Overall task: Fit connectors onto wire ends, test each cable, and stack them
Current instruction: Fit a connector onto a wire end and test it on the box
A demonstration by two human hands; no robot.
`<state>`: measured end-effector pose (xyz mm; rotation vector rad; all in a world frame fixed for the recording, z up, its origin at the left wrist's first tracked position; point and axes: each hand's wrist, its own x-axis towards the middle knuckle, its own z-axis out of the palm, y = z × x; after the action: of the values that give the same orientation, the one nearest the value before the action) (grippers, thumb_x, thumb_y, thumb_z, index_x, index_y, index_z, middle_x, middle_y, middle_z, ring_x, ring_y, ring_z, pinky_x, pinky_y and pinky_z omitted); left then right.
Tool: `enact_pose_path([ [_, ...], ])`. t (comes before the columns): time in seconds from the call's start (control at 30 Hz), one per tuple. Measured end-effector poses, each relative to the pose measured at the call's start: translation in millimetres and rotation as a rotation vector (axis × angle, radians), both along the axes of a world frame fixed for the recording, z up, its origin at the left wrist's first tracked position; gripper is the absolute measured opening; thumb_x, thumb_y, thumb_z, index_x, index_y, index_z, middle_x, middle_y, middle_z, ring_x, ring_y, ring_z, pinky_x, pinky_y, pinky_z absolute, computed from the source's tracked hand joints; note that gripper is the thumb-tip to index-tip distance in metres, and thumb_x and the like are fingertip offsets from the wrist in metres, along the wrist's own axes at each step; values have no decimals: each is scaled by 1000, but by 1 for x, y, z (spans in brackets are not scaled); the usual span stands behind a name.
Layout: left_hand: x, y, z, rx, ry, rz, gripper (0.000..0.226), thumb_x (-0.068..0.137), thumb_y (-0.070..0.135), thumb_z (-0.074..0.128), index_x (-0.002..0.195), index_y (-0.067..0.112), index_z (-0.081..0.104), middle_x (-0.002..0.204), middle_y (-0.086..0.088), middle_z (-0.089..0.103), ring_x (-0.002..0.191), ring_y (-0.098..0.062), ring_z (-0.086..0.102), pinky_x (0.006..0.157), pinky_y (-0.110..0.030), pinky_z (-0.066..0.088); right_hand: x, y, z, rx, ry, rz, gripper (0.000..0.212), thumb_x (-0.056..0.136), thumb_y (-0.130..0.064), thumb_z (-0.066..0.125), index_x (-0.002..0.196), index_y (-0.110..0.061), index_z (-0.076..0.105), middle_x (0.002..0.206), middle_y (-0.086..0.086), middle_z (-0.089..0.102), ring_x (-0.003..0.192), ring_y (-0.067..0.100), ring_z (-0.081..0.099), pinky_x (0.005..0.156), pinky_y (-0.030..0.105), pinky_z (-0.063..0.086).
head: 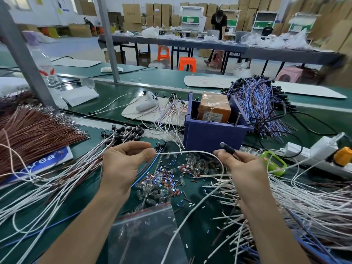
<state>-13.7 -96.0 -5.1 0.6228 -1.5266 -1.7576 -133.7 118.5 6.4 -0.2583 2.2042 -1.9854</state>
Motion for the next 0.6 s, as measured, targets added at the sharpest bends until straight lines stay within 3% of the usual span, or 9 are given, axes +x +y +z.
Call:
enact_pose_path([
  [0.03,0,3,0,-53,-25,-8,18,56,13,89,72,17,82,70,-5,77,59,-11,70,61,-15,54,-1,1,0,83,121,-111,18,90,-31,76,72,-28,79,72,-5,75,63,9,64,64,30,51],
  [0.1,1,10,0,-170,-88,-32,22,61,10,91,76,25,83,72,-3,78,64,-13,74,63,-17,57,1,5,0,185,344,-246,21,94,-36,70,76,-28,75,67,-1,69,63,17,62,58,34,46],
  [0.17,1,16,0,-265,-138,-61,25,68,7,91,79,28,83,74,-1,78,69,-17,76,67,-23,61,6,5,1,326,580,-260,17,97,-31,65,85,-25,74,69,-6,60,68,23,59,57,30,39],
  [0.23,2,21,-1,-334,-160,-91,22,70,8,91,79,27,83,74,2,79,70,-17,77,68,-24,62,15,-1,2,457,739,-173,11,96,-25,67,96,-22,77,79,-9,55,81,24,57,67,30,39],
  [0.3,1,24,-1,-377,-163,-102,20,71,7,91,78,24,83,74,4,78,70,-15,77,67,-22,60,22,-8,-1,427,637,59,13,96,-30,66,91,-27,78,78,-9,65,79,21,62,68,33,45],
  [0.37,1,27,0,-372,-150,-103,21,72,5,90,79,23,84,74,4,79,70,-15,77,68,-22,59,27,-16,-1,192,296,272,22,100,-31,62,87,-26,78,80,-2,75,67,22,68,60,35,51],
  [0.47,1,32,2,-339,-112,-122,23,71,3,90,80,24,84,75,3,79,71,-16,77,67,-21,59,34,-25,-1,-51,-125,412,28,104,-29,56,89,-17,77,83,10,77,42,18,56,39,24,42],
  [0.6,0,35,4,-288,-36,-138,24,70,1,89,81,22,84,75,-2,79,69,-16,77,65,-19,58,37,-31,-6,-41,-214,517,21,96,-15,67,76,-11,76,69,14,72,36,7,31,35,17,25],
])
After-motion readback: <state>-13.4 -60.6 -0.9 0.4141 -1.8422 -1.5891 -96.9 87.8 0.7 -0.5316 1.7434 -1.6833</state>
